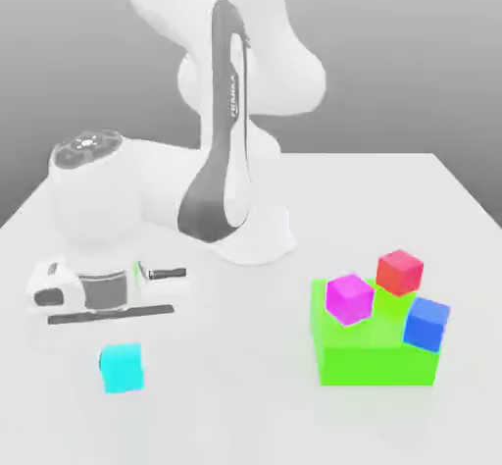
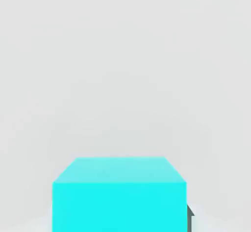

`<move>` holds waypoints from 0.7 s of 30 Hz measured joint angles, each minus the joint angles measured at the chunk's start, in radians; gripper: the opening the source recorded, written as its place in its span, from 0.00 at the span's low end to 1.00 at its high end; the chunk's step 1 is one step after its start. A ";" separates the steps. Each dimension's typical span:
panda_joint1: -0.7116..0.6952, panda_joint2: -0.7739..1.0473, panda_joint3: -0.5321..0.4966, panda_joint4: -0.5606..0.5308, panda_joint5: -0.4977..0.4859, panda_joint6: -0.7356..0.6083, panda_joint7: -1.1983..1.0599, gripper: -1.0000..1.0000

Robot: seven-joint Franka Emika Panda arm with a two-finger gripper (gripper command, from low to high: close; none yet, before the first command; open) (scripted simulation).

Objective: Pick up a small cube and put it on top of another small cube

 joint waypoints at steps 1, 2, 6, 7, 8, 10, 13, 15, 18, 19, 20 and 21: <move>0.044 -0.035 0.029 -0.014 0.003 -0.021 0.010 0.00; 0.095 -0.072 0.056 -0.029 0.008 -0.042 0.020 0.00; 0.247 -0.217 0.132 -0.088 0.023 -0.125 0.063 0.00; 0.272 -0.253 0.156 -0.103 0.027 -0.146 0.073 0.00; 0.300 -0.289 0.183 -0.118 0.030 -0.166 0.084 0.00; 0.361 -0.362 0.239 -0.148 0.040 -0.208 0.104 0.00; 0.455 -0.471 0.325 -0.193 0.056 -0.270 0.133 0.00; 0.519 -0.545 0.382 -0.222 0.067 -0.311 0.151 0.00; 0.583 -0.585 0.445 -0.260 0.077 -0.313 0.173 0.00; 0.585 -0.561 0.455 -0.268 0.077 -0.280 0.176 0.00; 0.584 -0.531 0.463 -0.277 0.076 -0.242 0.179 0.00; 0.582 -0.498 0.470 -0.284 0.075 -0.201 0.182 0.00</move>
